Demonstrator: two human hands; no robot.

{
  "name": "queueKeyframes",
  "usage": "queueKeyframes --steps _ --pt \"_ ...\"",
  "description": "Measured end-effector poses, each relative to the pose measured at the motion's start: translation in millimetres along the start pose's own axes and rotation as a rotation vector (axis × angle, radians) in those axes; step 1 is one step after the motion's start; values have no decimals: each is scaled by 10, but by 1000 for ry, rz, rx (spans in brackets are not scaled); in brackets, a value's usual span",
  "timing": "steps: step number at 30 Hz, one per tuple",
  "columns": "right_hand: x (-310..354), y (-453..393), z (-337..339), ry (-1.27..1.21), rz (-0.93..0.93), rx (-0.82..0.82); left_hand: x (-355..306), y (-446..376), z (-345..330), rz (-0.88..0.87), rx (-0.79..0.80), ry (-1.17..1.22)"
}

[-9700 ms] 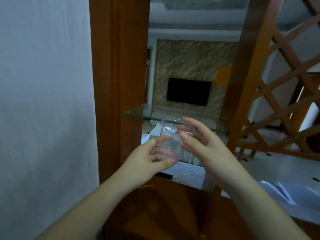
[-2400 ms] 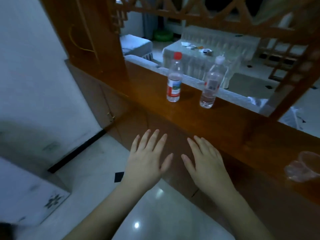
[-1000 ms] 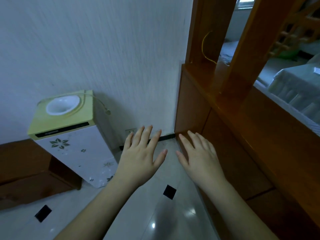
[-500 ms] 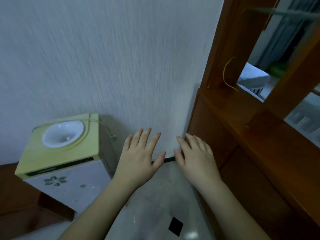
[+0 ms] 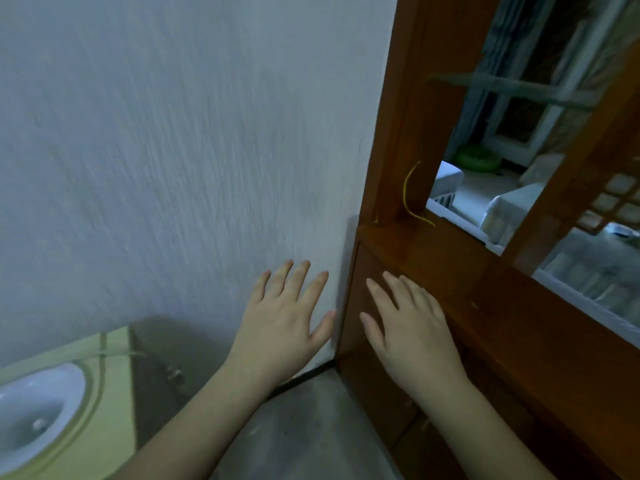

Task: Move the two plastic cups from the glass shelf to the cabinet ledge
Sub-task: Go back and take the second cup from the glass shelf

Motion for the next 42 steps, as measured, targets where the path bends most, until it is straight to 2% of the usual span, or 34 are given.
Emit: queueKeyframes --steps 10,20,31,42 --pt "-1094 -656 490 50 -95 -116 -813 -1328 116 -198 -57 66" --pt "-1809 -1291 950 129 -94 -175 -1293 -2404 445 -263 -170 99" --pt "-1917 -1911 1500 273 -195 -287 -1394 -3354 764 -463 -276 128" --pt "-1822 -2534 2372 478 -231 -479 -1366 -4151 1615 -655 -487 304"
Point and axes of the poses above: each hand's wrist, its own y-axis away from the middle knuckle, its own z-axis out of the back of the hand, x = y × z, the point moved 1 cm from there along -y, towards the middle knuckle, and after that the axes turned 12 degrees about z, right-handed, at the moved point
